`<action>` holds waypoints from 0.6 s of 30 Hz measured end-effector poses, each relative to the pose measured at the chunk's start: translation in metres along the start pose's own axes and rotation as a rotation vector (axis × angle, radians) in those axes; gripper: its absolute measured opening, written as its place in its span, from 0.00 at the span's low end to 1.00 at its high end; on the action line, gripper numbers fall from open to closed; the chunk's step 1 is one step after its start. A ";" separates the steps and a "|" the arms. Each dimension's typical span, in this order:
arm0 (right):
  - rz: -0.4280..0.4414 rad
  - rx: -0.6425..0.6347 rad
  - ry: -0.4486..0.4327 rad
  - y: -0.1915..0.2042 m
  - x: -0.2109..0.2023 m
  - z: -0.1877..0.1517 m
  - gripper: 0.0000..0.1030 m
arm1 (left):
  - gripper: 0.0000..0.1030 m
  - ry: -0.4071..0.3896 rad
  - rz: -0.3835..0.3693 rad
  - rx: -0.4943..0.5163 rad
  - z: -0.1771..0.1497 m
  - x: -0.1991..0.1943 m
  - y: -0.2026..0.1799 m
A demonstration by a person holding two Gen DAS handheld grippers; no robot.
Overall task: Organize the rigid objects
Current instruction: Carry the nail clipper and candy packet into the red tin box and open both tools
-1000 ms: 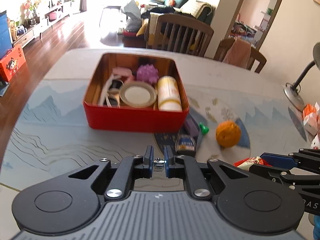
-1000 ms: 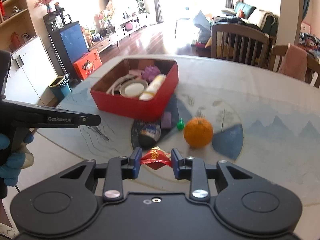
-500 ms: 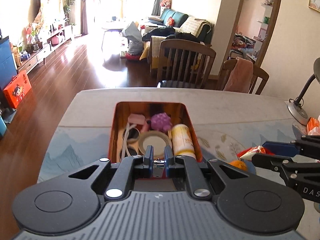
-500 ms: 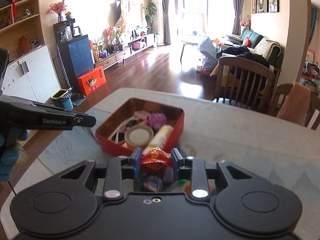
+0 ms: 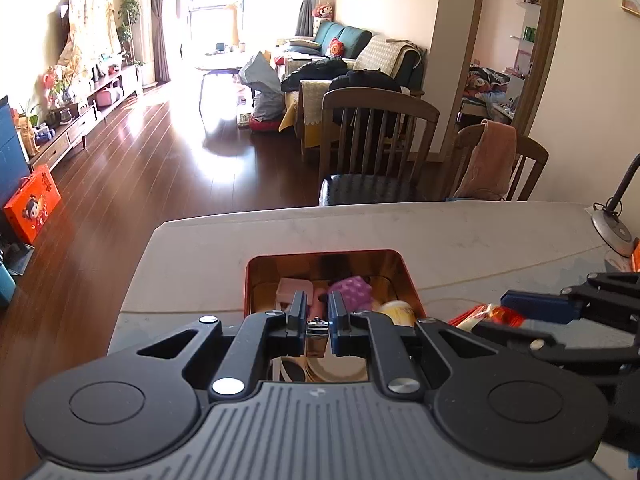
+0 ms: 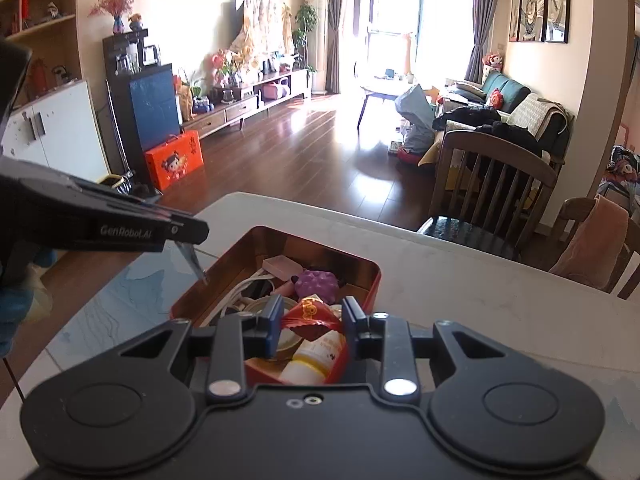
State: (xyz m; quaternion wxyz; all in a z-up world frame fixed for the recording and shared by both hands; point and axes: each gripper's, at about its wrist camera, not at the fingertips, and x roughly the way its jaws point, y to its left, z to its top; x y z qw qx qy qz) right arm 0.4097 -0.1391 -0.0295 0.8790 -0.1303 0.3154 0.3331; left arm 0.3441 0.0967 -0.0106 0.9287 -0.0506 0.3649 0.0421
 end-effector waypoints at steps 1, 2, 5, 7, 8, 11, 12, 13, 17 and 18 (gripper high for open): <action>-0.002 0.002 0.009 0.001 0.007 0.001 0.29 | 0.11 0.005 0.001 -0.001 0.002 0.006 0.002; -0.001 0.005 0.018 0.001 0.012 0.000 0.29 | 0.11 0.011 0.002 -0.004 0.003 0.011 0.004; 0.000 0.004 0.041 0.005 0.028 -0.001 0.29 | 0.11 0.027 -0.004 -0.012 0.008 0.029 0.010; 0.004 0.007 0.062 0.006 0.040 -0.003 0.29 | 0.11 0.041 -0.009 -0.018 0.007 0.041 0.014; 0.000 0.007 0.071 0.007 0.045 -0.004 0.29 | 0.11 0.044 -0.011 -0.018 0.009 0.047 0.015; -0.002 0.020 0.099 0.008 0.061 -0.008 0.29 | 0.11 0.059 -0.014 -0.016 0.012 0.066 0.019; -0.003 0.023 0.106 0.008 0.064 -0.009 0.29 | 0.11 0.062 -0.016 -0.017 0.013 0.070 0.020; -0.005 0.022 0.113 0.008 0.068 -0.009 0.29 | 0.11 0.066 -0.016 -0.017 0.014 0.077 0.021; -0.015 0.016 0.125 0.009 0.078 -0.010 0.29 | 0.11 0.080 -0.019 -0.016 0.016 0.098 0.023; -0.012 0.018 0.127 0.009 0.080 -0.010 0.29 | 0.11 0.082 -0.019 -0.011 0.017 0.103 0.023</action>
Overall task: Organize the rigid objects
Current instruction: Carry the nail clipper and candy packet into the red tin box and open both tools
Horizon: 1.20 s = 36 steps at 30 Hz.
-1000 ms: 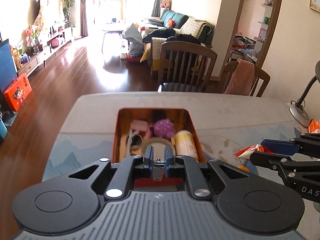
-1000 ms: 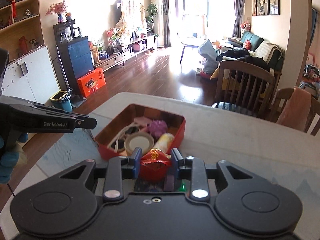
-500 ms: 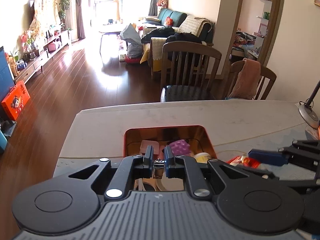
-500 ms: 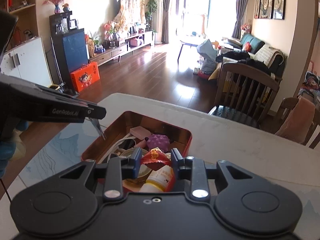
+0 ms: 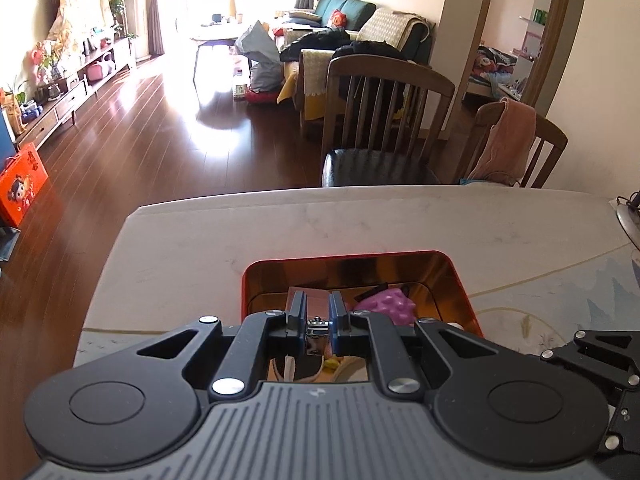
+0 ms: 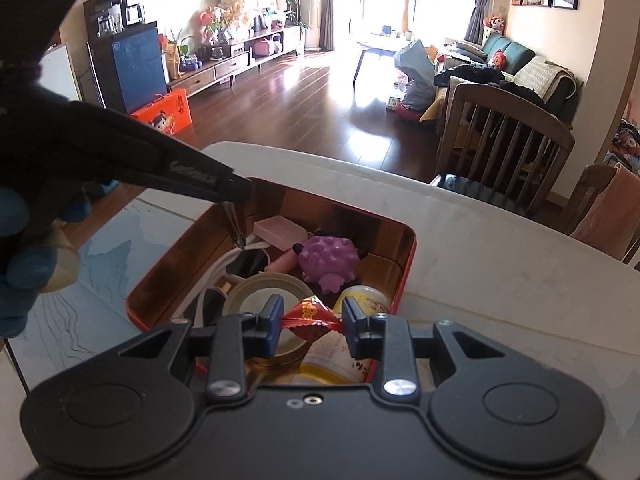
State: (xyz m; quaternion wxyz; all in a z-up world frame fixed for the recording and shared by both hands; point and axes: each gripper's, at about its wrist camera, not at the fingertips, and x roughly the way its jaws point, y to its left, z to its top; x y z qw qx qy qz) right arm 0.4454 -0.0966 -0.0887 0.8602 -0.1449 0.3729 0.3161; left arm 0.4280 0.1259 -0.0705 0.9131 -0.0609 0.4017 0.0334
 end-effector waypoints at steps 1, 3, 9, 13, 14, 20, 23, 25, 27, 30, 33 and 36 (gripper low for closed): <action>0.000 -0.003 0.002 0.001 0.002 -0.001 0.29 | 0.11 0.002 0.002 0.001 0.000 0.004 0.000; -0.013 -0.017 0.009 0.004 0.005 -0.003 0.29 | 0.11 0.005 -0.007 -0.004 -0.001 0.012 0.002; -0.007 -0.017 0.032 0.007 0.012 -0.010 0.30 | 0.11 0.026 -0.014 -0.005 -0.010 0.027 0.005; 0.000 -0.015 0.042 0.008 0.012 -0.015 0.30 | 0.11 0.040 -0.014 -0.012 -0.017 0.030 0.008; 0.000 -0.019 0.040 0.009 0.012 -0.015 0.30 | 0.10 0.041 -0.013 -0.013 -0.018 0.031 0.009; -0.003 -0.028 0.044 0.013 0.012 -0.017 0.31 | 0.11 0.037 -0.017 -0.005 -0.024 0.026 0.007; -0.008 -0.036 0.045 0.016 0.011 -0.019 0.32 | 0.11 0.048 -0.019 -0.008 -0.028 0.024 0.008; -0.010 -0.035 0.047 0.017 0.010 -0.019 0.32 | 0.11 0.061 -0.015 -0.006 -0.032 0.023 0.008; -0.011 -0.032 0.052 0.016 0.009 -0.019 0.34 | 0.11 0.078 -0.005 -0.003 -0.038 0.024 0.008; -0.004 -0.023 0.064 0.017 0.008 -0.019 0.40 | 0.11 0.100 0.001 0.002 -0.044 0.025 0.007; 0.005 0.003 0.082 0.016 0.004 -0.020 0.42 | 0.11 0.124 -0.001 0.007 -0.050 0.026 0.006; 0.009 0.023 0.087 0.013 -0.002 -0.020 0.43 | 0.11 0.127 -0.005 0.011 -0.054 0.022 0.004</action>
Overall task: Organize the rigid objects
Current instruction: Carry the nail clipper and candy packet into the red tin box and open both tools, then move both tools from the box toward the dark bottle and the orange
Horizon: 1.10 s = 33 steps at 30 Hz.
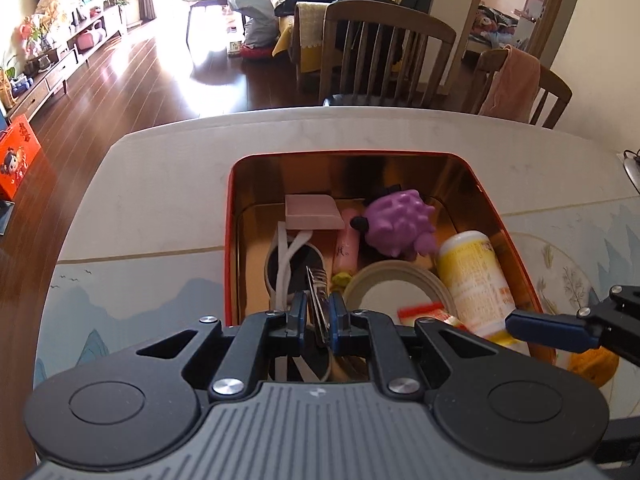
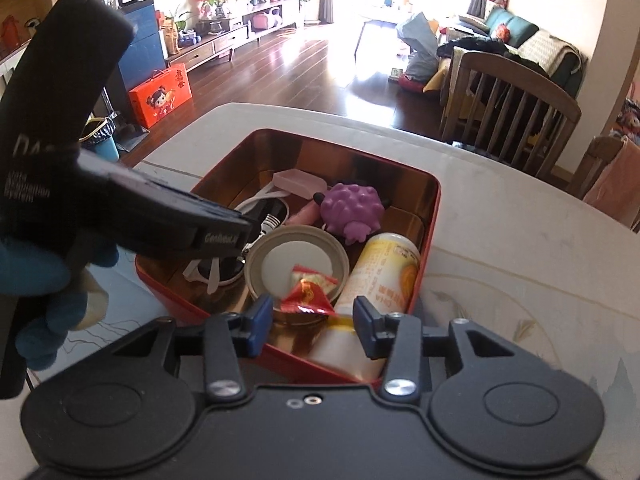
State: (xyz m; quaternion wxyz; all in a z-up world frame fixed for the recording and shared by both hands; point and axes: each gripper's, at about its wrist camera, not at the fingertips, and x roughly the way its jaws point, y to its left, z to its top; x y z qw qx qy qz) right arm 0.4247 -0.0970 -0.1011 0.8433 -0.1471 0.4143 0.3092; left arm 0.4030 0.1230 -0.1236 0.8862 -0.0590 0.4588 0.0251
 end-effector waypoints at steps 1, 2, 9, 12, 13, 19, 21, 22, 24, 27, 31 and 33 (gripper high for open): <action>0.000 0.003 0.001 0.000 -0.002 -0.001 0.44 | 0.11 -0.002 0.003 -0.002 -0.001 -0.001 0.000; -0.002 0.005 0.002 -0.001 -0.004 -0.001 0.45 | 0.11 -0.003 0.001 -0.003 -0.002 -0.003 -0.001; 0.010 0.021 -0.018 -0.003 -0.026 -0.005 0.53 | 0.11 -0.004 -0.010 -0.022 -0.008 -0.021 -0.002; 0.019 0.029 -0.029 -0.005 -0.037 -0.009 0.55 | 0.11 -0.011 -0.007 -0.026 -0.012 -0.032 -0.005; 0.022 0.032 -0.033 -0.005 -0.041 -0.010 0.56 | 0.11 -0.013 -0.007 -0.026 -0.014 -0.036 -0.005; 0.032 0.054 -0.059 -0.009 -0.065 -0.019 0.61 | 0.12 -0.034 -0.007 -0.035 -0.025 -0.060 -0.012; 0.038 0.059 -0.069 -0.010 -0.073 -0.022 0.62 | 0.12 -0.041 -0.004 -0.035 -0.029 -0.068 -0.015; 0.042 0.062 -0.074 -0.010 -0.079 -0.024 0.62 | 0.13 -0.045 -0.004 -0.036 -0.031 -0.072 -0.015; 0.045 0.065 -0.083 -0.012 -0.088 -0.028 0.65 | 0.13 -0.053 -0.005 -0.040 -0.035 -0.081 -0.018; 0.051 0.074 -0.095 -0.016 -0.103 -0.035 0.66 | 0.19 -0.065 -0.001 -0.043 -0.042 -0.096 -0.023; 0.052 0.089 -0.122 -0.026 -0.125 -0.044 0.71 | 0.33 -0.088 -0.008 -0.054 -0.050 -0.115 -0.032; 0.052 0.091 -0.134 -0.031 -0.133 -0.049 0.74 | 0.47 -0.101 -0.010 -0.059 -0.054 -0.125 -0.037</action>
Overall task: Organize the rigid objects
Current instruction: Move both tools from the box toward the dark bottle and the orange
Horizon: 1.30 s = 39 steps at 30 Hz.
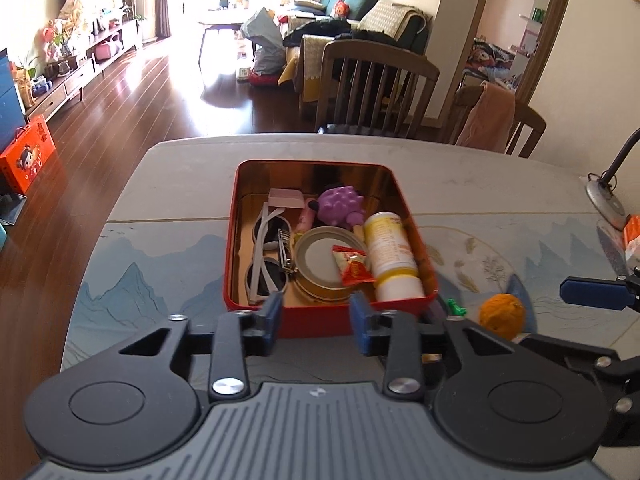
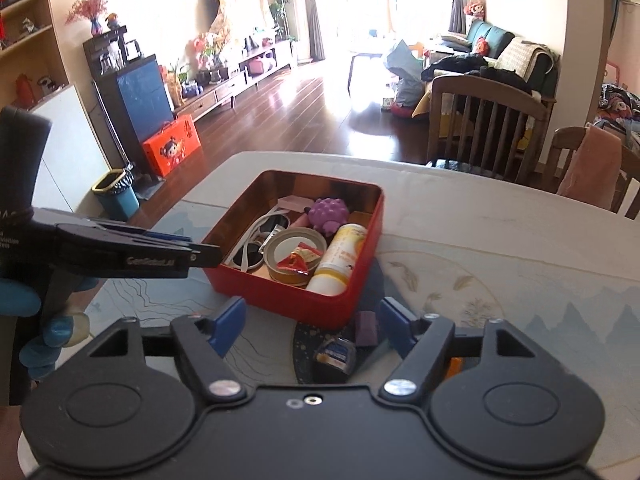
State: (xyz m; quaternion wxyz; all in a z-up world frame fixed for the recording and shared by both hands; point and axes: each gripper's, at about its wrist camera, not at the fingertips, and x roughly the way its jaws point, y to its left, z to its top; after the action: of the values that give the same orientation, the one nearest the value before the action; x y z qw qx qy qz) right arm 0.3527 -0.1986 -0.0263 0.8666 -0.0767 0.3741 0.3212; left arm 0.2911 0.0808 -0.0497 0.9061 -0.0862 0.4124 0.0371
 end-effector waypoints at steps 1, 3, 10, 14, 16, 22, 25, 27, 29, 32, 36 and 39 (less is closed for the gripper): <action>0.001 0.001 -0.007 -0.003 -0.005 -0.002 0.75 | 0.55 -0.011 -0.004 -0.003 -0.002 -0.005 -0.002; 0.007 0.001 -0.022 -0.009 -0.016 -0.008 0.81 | 0.56 -0.028 -0.006 -0.008 -0.006 -0.014 -0.007; 0.017 -0.005 -0.061 -0.030 -0.050 -0.029 0.92 | 0.70 -0.049 -0.001 -0.025 -0.024 -0.035 -0.029; 0.019 -0.009 -0.076 -0.043 -0.064 -0.041 0.99 | 0.74 -0.062 0.007 -0.035 -0.034 -0.043 -0.043; 0.019 -0.011 -0.081 -0.049 -0.069 -0.049 1.00 | 0.75 -0.067 0.018 -0.033 -0.039 -0.047 -0.051; 0.022 0.007 -0.071 -0.066 -0.077 -0.064 1.00 | 0.79 -0.070 0.032 -0.016 -0.055 -0.054 -0.078; 0.032 0.014 -0.070 -0.076 -0.078 -0.069 1.00 | 0.81 -0.070 0.034 -0.017 -0.062 -0.053 -0.090; 0.034 0.011 -0.068 -0.080 -0.079 -0.070 1.00 | 0.81 -0.071 0.034 -0.021 -0.067 -0.051 -0.096; 0.036 0.006 -0.066 -0.084 -0.078 -0.071 1.00 | 0.81 -0.073 0.035 -0.019 -0.072 -0.049 -0.101; 0.033 0.019 -0.053 -0.091 -0.071 -0.070 1.00 | 0.88 -0.073 0.028 -0.009 -0.078 -0.040 -0.108; 0.024 0.025 -0.032 -0.096 -0.054 -0.067 1.00 | 0.97 -0.070 0.014 -0.004 -0.082 -0.024 -0.111; 0.004 0.058 -0.009 -0.101 -0.036 -0.064 1.00 | 0.98 -0.053 0.007 0.000 -0.082 -0.004 -0.111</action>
State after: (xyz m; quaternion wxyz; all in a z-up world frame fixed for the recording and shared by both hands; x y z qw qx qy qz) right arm 0.3580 -0.3200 -0.0574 0.8695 -0.0491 0.3795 0.3123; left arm 0.2426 -0.0436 -0.0858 0.9166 -0.0837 0.3886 0.0424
